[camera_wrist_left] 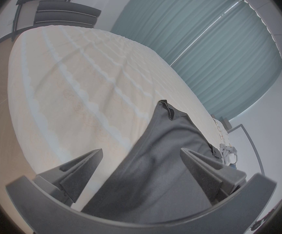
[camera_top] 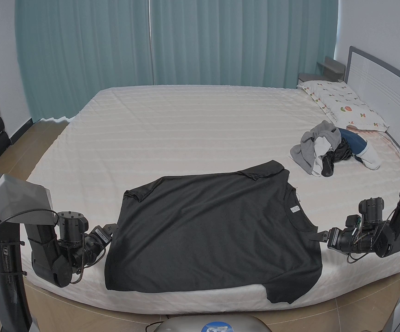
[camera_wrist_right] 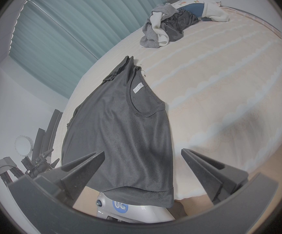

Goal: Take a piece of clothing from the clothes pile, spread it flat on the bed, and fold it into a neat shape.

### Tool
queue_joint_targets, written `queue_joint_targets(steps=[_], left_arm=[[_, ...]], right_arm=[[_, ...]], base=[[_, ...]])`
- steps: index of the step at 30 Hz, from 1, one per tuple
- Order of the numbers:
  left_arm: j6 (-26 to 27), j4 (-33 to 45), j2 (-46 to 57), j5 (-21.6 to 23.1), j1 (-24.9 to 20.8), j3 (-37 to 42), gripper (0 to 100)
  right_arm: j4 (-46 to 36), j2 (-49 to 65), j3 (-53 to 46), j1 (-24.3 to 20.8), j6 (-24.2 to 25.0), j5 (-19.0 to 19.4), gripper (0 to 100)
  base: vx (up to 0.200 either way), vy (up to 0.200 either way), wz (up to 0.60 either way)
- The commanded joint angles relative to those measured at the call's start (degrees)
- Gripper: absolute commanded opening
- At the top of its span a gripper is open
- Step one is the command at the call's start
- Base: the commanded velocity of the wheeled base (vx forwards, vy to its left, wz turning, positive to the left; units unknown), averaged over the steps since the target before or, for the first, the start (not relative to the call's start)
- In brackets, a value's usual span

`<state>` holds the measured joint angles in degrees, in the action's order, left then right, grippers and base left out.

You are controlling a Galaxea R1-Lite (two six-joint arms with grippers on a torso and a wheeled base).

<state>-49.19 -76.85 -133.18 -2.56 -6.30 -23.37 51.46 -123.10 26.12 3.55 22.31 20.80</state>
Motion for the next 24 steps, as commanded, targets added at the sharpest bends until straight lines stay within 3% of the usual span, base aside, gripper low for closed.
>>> queue_joint_targets(steps=[1,7,24], left_arm=[[-0.1,0.0,-0.1,-0.1,0.8,-0.4,100],[0.2,0.0,-0.8,-0.3,0.2,-0.3,100],[-3.0,-0.1,-0.6,-1.2,-4.2,-0.1,100]], right_arm=[[0.0,0.0,0.0,0.0,-0.1,0.0,100],[0.0,0.0,0.0,0.0,-0.1,0.0,100],[0.1,0.1,0.0,-0.1,-0.1,-0.1,100]], base=[[0.0,0.2,0.0],[0.0,0.2,0.0],[0.0,0.0,0.0]])
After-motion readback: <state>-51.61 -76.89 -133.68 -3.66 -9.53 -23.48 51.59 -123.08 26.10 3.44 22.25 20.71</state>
